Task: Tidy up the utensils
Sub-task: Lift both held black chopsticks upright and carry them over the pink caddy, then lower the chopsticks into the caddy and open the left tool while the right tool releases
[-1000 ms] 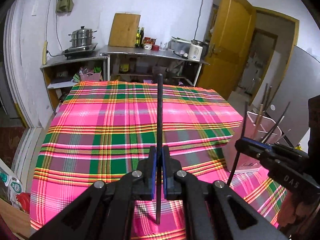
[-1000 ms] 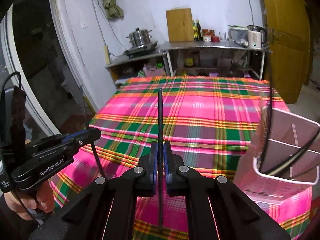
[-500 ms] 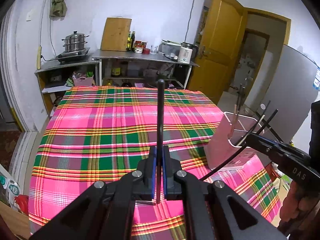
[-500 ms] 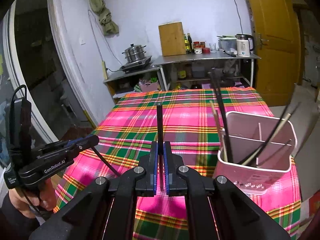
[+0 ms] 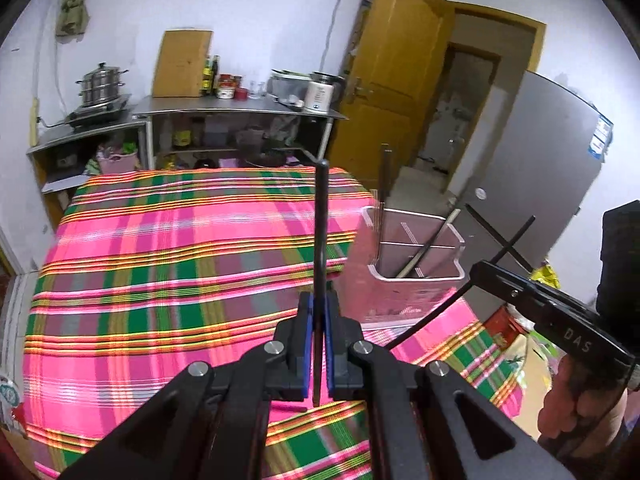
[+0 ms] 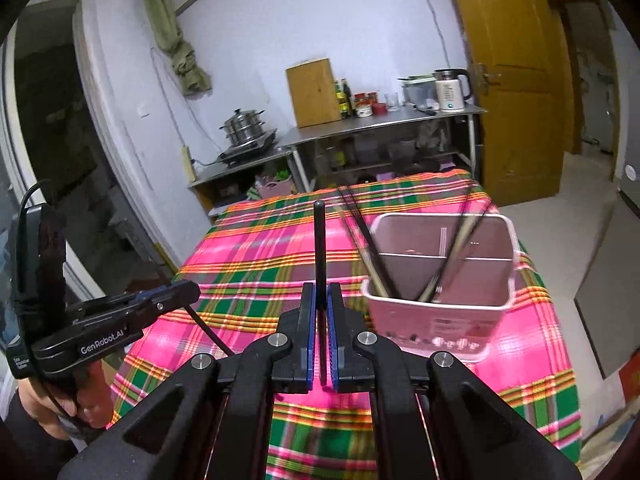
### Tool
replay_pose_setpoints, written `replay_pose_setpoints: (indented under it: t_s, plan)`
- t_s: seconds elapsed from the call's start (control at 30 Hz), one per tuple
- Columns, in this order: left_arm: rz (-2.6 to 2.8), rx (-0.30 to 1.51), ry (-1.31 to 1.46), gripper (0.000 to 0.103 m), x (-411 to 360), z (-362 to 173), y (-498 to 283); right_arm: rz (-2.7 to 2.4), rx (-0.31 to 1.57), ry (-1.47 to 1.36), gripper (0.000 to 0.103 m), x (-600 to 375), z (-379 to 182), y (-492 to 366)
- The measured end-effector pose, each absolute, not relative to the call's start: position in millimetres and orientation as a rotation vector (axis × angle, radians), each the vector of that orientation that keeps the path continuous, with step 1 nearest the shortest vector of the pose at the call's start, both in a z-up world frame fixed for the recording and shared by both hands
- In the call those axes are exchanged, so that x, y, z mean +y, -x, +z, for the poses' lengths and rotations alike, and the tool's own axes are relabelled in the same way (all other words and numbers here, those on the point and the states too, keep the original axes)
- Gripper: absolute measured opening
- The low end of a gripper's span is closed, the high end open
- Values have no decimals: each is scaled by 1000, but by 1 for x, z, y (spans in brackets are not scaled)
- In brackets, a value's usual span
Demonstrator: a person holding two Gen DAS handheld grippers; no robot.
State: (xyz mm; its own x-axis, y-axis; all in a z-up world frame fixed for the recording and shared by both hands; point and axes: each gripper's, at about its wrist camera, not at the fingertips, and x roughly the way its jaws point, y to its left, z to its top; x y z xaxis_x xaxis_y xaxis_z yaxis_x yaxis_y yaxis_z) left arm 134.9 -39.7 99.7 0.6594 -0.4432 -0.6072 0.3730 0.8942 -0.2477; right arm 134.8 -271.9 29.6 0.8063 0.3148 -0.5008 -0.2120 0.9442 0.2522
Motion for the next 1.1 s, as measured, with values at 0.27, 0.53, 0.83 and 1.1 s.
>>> replay_pose_setpoints:
  t_s: [0.27,0.53,0.83,1.1]
  plan:
    - [-551,682,102,6,-80,129,-143,224,506,-226,5,-313,53,-126]
    - [-582,597,98,6,-106,175,-165,198,397,-234,5,-337,98,-131]
    - [-568,578,83,6,-130,181,-197,179,362,-237,5,-342,103,-158]
    - [-558,618,73,6,-143,151,-222,161,399,-258,5,-343,77,-185]
